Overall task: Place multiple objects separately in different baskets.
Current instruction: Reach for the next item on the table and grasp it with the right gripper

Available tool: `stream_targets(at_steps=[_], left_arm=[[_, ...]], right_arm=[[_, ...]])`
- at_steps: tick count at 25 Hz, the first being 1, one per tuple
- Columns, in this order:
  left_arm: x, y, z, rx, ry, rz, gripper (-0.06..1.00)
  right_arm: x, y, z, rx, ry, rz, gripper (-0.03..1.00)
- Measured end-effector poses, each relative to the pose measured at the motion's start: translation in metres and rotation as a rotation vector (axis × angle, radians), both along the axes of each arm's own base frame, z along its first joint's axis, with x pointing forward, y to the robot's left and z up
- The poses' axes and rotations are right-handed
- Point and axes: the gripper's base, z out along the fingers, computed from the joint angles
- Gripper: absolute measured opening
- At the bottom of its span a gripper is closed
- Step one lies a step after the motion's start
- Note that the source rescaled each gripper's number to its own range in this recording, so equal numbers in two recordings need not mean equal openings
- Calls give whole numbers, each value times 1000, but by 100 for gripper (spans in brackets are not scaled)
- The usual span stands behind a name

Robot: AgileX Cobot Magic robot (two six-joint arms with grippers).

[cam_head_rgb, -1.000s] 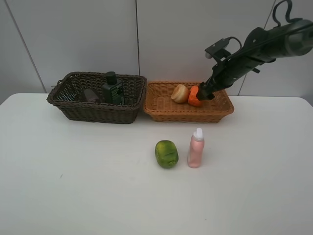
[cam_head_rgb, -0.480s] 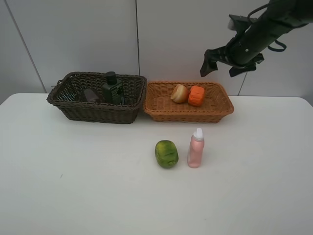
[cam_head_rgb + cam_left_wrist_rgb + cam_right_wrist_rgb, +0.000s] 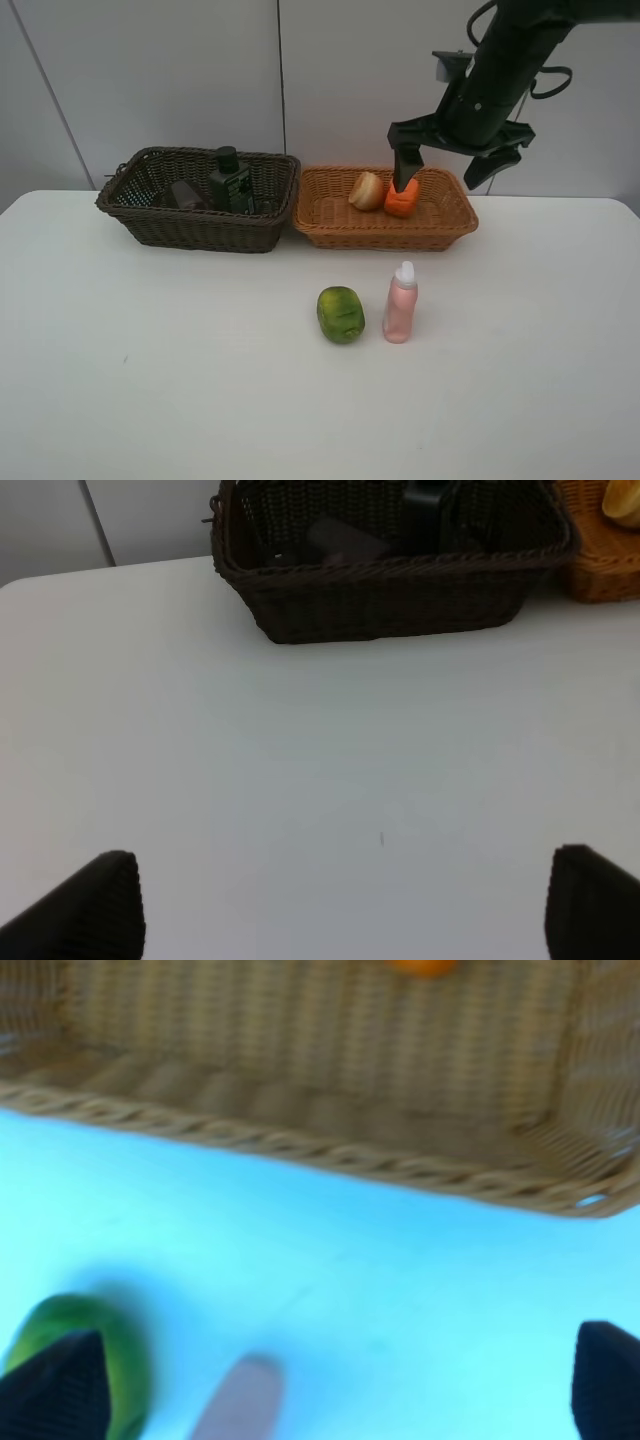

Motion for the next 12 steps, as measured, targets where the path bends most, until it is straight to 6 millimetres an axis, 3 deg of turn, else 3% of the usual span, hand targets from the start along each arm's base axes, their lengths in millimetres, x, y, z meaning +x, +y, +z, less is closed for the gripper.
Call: stream_targets(at_steps=[4,12], left_arm=[[0,0,0,0,0,0,98],[0,0,0,0,0,0,98]], right_arm=[[-15,21,-13,-9,35,40,93],[-32,16,-62,-39,125,32,92]])
